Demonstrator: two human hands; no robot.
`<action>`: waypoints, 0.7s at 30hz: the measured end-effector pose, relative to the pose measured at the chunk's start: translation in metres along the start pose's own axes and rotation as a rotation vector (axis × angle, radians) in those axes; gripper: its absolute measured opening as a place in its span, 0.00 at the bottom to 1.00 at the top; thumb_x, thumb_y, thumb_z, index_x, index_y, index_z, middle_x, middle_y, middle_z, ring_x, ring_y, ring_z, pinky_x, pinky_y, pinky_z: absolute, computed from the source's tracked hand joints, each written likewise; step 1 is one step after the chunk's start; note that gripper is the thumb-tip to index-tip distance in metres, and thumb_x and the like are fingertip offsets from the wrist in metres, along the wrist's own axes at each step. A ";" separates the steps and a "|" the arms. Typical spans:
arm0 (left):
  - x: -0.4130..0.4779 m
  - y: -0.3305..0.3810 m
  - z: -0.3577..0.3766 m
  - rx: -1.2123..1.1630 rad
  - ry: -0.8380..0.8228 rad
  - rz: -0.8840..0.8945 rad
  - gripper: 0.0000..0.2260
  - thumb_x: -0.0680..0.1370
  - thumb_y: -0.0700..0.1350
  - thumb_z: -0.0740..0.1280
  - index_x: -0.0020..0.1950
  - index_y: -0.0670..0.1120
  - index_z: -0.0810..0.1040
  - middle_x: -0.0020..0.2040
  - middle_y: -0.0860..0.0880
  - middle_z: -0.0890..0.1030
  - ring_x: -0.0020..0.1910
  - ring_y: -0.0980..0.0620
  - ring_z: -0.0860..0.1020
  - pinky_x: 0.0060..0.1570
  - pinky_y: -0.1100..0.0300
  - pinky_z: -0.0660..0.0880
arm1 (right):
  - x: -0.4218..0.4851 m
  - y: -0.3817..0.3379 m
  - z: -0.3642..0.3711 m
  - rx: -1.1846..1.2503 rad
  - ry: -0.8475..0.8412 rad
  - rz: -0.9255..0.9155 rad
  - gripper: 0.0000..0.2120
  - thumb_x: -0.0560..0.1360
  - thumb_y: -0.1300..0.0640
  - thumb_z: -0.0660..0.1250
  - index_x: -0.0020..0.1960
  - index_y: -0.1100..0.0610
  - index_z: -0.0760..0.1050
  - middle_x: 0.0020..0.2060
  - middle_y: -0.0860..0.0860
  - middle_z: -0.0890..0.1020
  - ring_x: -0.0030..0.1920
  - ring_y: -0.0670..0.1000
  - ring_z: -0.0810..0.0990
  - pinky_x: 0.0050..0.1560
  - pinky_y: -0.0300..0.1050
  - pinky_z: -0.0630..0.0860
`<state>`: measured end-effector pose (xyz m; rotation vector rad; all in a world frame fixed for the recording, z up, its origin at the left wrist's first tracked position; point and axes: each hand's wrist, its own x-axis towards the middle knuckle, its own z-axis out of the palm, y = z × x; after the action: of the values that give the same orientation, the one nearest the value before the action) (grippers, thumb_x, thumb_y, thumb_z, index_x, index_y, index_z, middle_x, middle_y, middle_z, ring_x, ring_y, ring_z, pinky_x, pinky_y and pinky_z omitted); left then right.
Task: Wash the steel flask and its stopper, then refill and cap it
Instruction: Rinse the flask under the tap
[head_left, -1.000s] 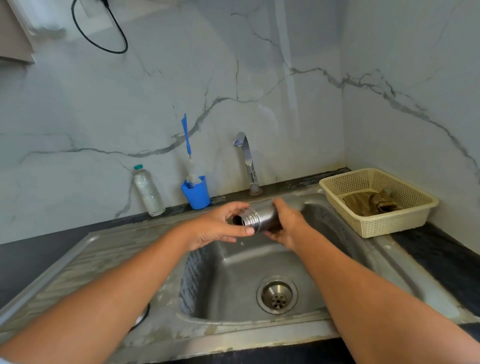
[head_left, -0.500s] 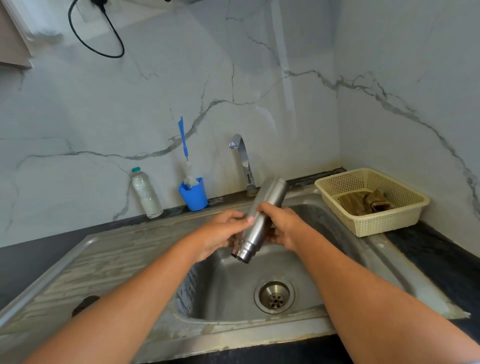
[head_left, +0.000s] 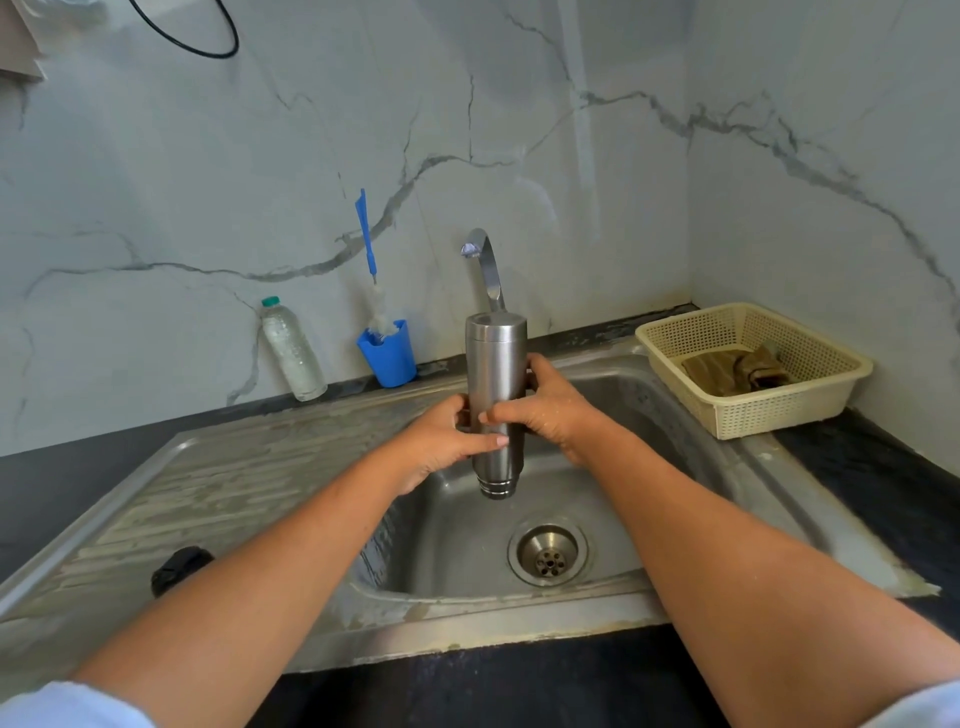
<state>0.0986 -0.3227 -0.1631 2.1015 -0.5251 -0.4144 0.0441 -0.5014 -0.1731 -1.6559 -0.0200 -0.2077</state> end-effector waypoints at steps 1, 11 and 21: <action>0.001 0.000 -0.001 -0.003 0.004 0.002 0.34 0.71 0.45 0.82 0.74 0.51 0.72 0.62 0.52 0.84 0.61 0.53 0.82 0.66 0.49 0.78 | -0.001 -0.001 0.001 -0.012 0.001 -0.017 0.40 0.64 0.61 0.82 0.70 0.49 0.66 0.58 0.50 0.78 0.57 0.51 0.80 0.62 0.54 0.79; -0.006 -0.004 -0.002 0.030 0.001 0.049 0.33 0.71 0.45 0.82 0.73 0.54 0.73 0.60 0.53 0.85 0.61 0.55 0.83 0.67 0.52 0.77 | -0.002 -0.004 0.007 -0.230 -0.046 -0.094 0.42 0.64 0.59 0.82 0.71 0.48 0.65 0.58 0.47 0.77 0.56 0.50 0.80 0.59 0.53 0.80; -0.040 0.010 -0.021 -0.072 0.312 0.159 0.31 0.69 0.42 0.83 0.68 0.51 0.73 0.59 0.51 0.83 0.56 0.56 0.82 0.53 0.62 0.77 | -0.010 -0.026 0.027 -0.149 -0.061 -0.147 0.34 0.73 0.42 0.76 0.75 0.48 0.69 0.64 0.44 0.79 0.64 0.44 0.78 0.64 0.46 0.77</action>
<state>0.0725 -0.2928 -0.1394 1.9889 -0.4796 -0.0122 0.0346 -0.4709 -0.1511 -1.8109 -0.1764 -0.2754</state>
